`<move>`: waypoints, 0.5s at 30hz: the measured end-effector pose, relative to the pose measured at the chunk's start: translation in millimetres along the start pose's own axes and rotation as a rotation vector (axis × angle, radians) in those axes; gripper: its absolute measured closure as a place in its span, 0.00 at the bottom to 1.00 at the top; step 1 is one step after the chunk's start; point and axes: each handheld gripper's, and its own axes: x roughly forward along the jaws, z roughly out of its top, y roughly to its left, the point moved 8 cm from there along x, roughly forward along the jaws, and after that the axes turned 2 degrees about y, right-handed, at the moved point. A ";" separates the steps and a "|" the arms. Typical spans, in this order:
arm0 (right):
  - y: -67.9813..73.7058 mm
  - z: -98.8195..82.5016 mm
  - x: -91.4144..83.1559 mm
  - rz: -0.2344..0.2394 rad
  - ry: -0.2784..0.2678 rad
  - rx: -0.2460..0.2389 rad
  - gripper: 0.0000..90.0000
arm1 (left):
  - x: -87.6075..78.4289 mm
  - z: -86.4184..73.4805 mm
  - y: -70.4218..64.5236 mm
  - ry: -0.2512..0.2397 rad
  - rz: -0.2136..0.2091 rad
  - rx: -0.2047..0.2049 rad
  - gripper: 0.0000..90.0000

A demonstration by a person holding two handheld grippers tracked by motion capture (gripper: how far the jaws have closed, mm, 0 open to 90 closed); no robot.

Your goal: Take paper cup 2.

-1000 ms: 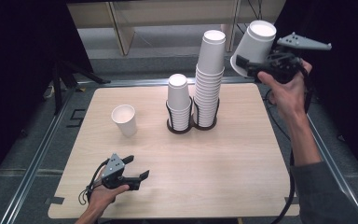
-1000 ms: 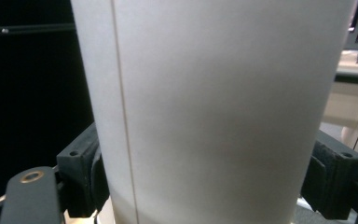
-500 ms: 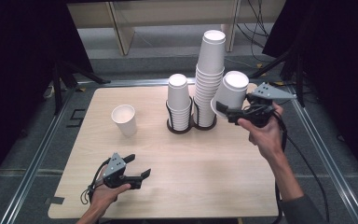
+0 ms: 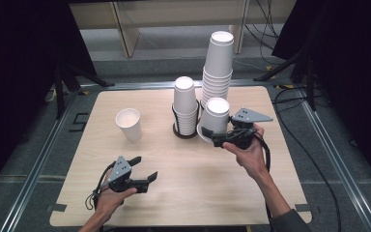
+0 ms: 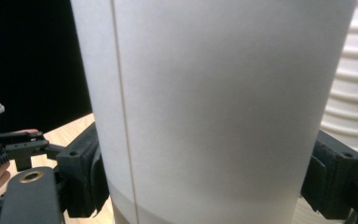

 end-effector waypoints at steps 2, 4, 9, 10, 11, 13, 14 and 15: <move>3.5 -3.3 3.4 0.005 0.010 -0.003 0.19 | 0.0 -0.1 -1.1 -0.005 -0.006 0.009 0.16; 8.9 -6.3 7.6 0.027 0.012 -0.009 0.19 | 1.2 -0.5 -2.7 -0.015 -0.017 -0.001 0.16; 18.8 -16.0 18.0 0.058 0.028 -0.014 0.19 | 0.7 -1.6 -3.8 -0.007 -0.016 0.003 0.16; 21.2 -19.5 20.9 0.061 0.039 -0.014 0.19 | 0.2 -1.6 -3.5 -0.003 -0.013 0.010 0.16; 23.0 -21.6 23.0 0.070 0.044 -0.013 0.19 | 1.7 -1.0 -4.4 -0.019 -0.022 0.004 0.16; 28.9 -27.4 28.8 0.091 0.056 -0.010 0.19 | 1.9 -1.3 -4.9 -0.018 -0.020 0.001 0.16; 31.4 -29.7 31.5 0.098 0.060 -0.014 0.19 | 2.2 -1.1 -5.4 -0.021 -0.023 -0.003 0.16; 32.9 -31.3 32.9 0.097 0.067 -0.019 0.19 | 1.8 -1.6 -5.2 -0.016 -0.022 0.003 0.16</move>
